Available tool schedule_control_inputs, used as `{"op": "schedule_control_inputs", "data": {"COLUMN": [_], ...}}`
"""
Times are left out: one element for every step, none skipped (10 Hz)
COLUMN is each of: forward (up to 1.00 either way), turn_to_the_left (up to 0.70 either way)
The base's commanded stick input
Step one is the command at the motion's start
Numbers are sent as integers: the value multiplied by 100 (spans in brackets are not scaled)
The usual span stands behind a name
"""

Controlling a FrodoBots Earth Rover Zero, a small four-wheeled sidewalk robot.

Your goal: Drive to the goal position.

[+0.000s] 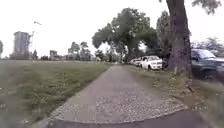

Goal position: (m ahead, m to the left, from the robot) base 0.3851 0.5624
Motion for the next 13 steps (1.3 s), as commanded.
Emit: {"op": "schedule_control_inputs", "data": {"forward": [70, 70, 70, 70, 70, 70, 70, 70, 70, 70, 70, 70, 70], "turn_to_the_left": [0, 0, 0, 0, 0, 0, 0, 0, 0, 0, 0, 0, 0]}}
